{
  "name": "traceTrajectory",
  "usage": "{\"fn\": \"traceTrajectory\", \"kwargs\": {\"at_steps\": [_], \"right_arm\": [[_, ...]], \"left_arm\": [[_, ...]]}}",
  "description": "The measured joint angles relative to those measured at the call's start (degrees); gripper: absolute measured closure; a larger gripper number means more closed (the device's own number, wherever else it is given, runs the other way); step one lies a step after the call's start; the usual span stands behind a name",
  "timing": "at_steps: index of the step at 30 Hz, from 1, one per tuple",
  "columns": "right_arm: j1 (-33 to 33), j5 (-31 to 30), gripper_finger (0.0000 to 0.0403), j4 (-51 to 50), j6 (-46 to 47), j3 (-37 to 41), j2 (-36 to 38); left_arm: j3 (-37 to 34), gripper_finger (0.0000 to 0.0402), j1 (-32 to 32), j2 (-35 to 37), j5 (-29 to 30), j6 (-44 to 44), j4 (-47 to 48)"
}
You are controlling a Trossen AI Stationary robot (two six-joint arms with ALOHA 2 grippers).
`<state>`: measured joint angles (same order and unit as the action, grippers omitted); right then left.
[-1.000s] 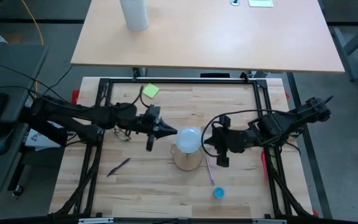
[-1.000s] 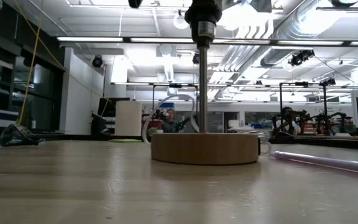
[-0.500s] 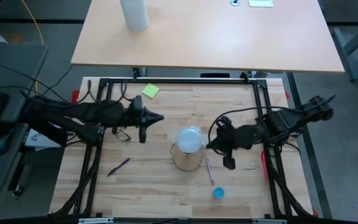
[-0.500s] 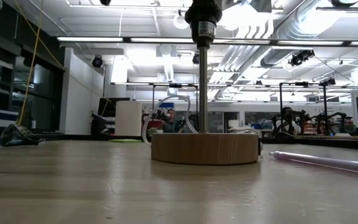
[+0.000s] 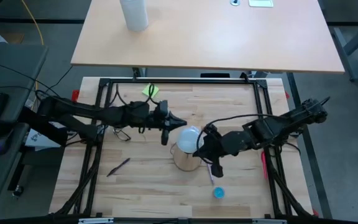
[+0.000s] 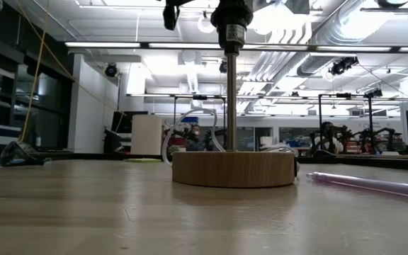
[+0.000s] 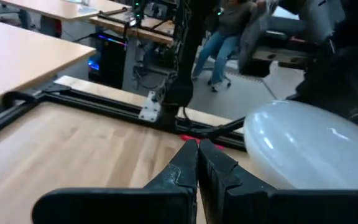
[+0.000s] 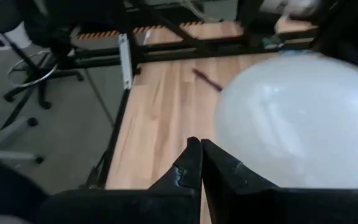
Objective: Screw lightbulb
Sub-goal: Remove the lightbulb from the lamp
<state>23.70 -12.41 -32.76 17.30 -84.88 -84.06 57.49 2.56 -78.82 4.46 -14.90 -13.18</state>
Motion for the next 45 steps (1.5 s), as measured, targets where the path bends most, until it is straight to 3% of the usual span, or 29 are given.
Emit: {"fn": "traceTrajectory", "kwargs": {"at_steps": [9, 16, 22, 25, 30, 34, 37, 39, 42, 45], "right_arm": [[0.1, -6.7, 0.0403, -2.3, -0.9, 0.0, 0.2], [0.0, -9.2, 0.0403, -6.9, -0.9, -0.1, 0.3], [-1.0, -14.4, 0.0403, -13.4, 0.9, 0.1, 1.4], [-1.5, -14.0, 0.0403, -16.4, 2.3, 0.1, 2.3], [-0.8, -9.2, 0.0403, -17.1, 3.7, 0.0, 4.0], [0.7, -1.2, 0.0403, -13.4, 3.7, 0.0, 3.7], [2.0, 1.1, 0.0403, -9.2, 3.4, 0.0, 3.4], [2.6, 1.1, 0.0403, -6.2, 2.5, 0.0, 3.3], [2.5, 0.1, 0.0403, -0.7, -0.4, 0.0, 3.2], [1.5, -0.4, 0.0403, 2.1, -1.4, 0.0, 2.4]], "left_arm": [[0.0, 0.0402, 1.6, 1.7, -4.4, -3.7, 1.8], [-0.1, 0.0402, 6.0, 8.6, -2.2, -5.7, 13.0], [0.0, 0.0402, 9.8, 13.8, -1.2, -6.0, 16.6], [0.0, 0.0402, 11.1, 16.3, 1.2, -6.0, 18.0], [-0.2, 0.0401, 12.2, 17.9, 11.5, -4.2, 24.2], [-2.6, 0.0401, 10.7, 16.7, 16.6, -0.7, 20.4], [-5.1, 0.0402, 7.5, 15.1, 17.7, 0.5, 16.6], [-6.0, 0.0401, 4.9, 13.5, 15.8, 0.6, 12.1], [-5.8, 0.0401, 1.5, 9.8, 7.4, 2.3, 4.6], [-5.0, 0.0401, 0.2, 6.3, 2.7, 2.5, 2.3]]}}
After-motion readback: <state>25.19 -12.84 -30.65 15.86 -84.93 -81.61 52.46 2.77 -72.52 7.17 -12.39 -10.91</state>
